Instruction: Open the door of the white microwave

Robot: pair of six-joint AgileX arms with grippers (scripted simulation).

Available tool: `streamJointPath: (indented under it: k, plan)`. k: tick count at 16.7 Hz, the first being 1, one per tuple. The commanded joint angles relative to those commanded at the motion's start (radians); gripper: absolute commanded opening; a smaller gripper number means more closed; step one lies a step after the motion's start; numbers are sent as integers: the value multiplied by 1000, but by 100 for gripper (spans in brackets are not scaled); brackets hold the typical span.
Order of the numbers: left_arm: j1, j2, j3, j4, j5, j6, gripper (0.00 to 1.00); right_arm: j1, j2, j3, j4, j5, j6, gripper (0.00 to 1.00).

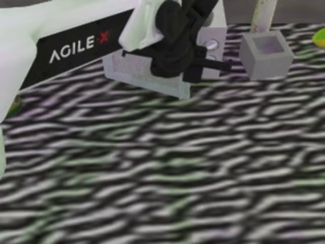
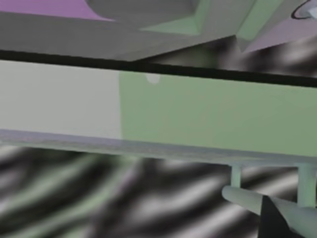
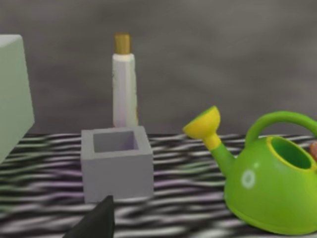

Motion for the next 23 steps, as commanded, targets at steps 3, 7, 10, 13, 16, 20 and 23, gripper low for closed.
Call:
streamJointPath:
  k: [3, 7, 10, 13, 16, 20, 23]
  plan:
    - [0, 0, 0, 0, 0, 0, 0, 0, 0, 0, 0, 0, 0, 100]
    - [0, 0, 0, 0, 0, 0, 0, 0, 0, 0, 0, 0, 0, 100]
    - [0, 0, 0, 0, 0, 0, 0, 0, 0, 0, 0, 0, 0, 100]
    - [-8, 1, 1, 1, 8, -6, 0, 0, 0, 0, 0, 0, 0, 100]
    - [-2, -16, -26, 12, 15, 15, 0, 0, 0, 0, 0, 0, 0, 100]
    - [9, -47, -71, 34, 29, 55, 0, 0, 0, 0, 0, 0, 0, 100]
    - [9, -47, -71, 34, 29, 55, 0, 0, 0, 0, 0, 0, 0, 100]
